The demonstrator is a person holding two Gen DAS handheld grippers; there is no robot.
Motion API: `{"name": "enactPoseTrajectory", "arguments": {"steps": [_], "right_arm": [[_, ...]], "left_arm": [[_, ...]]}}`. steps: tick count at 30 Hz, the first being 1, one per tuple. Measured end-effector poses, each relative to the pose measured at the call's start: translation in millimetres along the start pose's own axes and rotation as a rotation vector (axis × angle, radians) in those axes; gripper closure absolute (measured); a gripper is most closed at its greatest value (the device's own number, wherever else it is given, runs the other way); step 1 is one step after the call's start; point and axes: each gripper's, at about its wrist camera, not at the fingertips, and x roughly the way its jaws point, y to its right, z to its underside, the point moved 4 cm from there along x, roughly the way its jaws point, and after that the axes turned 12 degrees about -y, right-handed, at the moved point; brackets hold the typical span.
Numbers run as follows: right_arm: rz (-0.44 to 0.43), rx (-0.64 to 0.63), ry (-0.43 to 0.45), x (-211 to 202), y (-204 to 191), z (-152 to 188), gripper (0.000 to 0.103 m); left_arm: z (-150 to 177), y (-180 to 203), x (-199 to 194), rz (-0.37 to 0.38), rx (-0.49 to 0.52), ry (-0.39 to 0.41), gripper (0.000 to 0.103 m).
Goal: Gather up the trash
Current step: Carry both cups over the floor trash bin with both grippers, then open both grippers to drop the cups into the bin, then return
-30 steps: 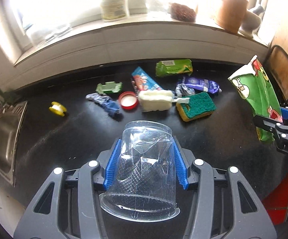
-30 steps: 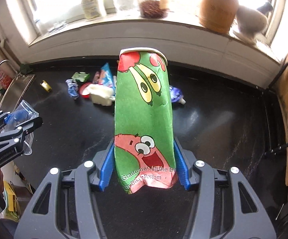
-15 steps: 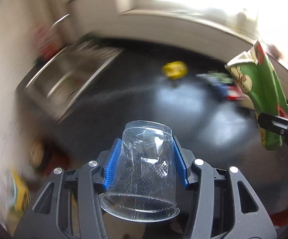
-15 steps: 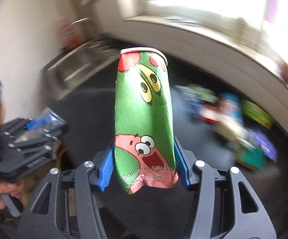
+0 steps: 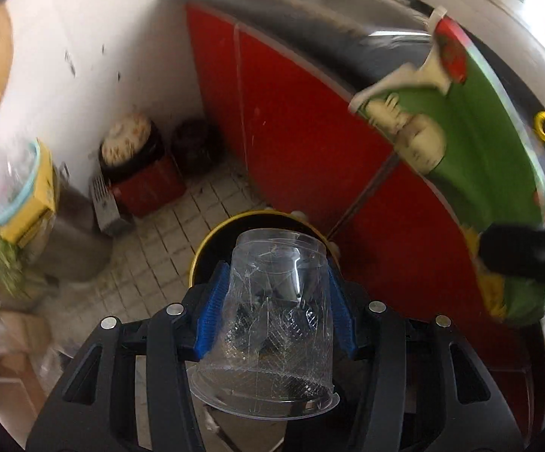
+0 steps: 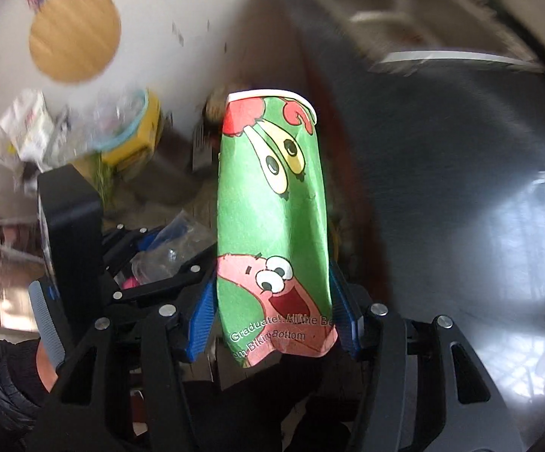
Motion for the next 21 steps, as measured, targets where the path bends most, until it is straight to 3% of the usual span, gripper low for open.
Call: {"name": "enactPoseTrajectory", "arguments": {"steps": [8, 10, 11, 13, 14, 17, 19, 21], "right_arm": [[0.040, -0.017, -0.099, 57, 0, -33, 0.048], [0.031, -0.013, -0.119, 63, 2, -36, 0.047], [0.026, -0.014, -0.119, 63, 0, -39, 0.042], [0.019, -0.027, -0.116, 63, -4, -42, 0.033], [0.026, -0.037, -0.114, 59, -5, -41, 0.030], [0.015, -0.056, -0.097, 41, -7, -37, 0.028], [-0.003, -0.063, -0.057, 10, -6, -25, 0.027], [-0.001, -0.062, -0.006, -24, -2, -10, 0.020]], "left_arm": [[8, -33, 72, 0.080, -0.055, -0.053, 0.050], [6, -40, 79, 0.116, -0.060, -0.058, 0.041], [6, -41, 81, 0.120, -0.060, -0.063, 0.030], [6, -42, 79, 0.119, -0.054, -0.055, 0.022], [6, -43, 77, 0.111, -0.052, -0.051, 0.017], [8, -44, 70, 0.098, -0.047, -0.061, 0.016], [9, -44, 59, 0.085, -0.033, -0.060, 0.016], [12, -36, 36, 0.048, 0.017, -0.049, 0.016]]}}
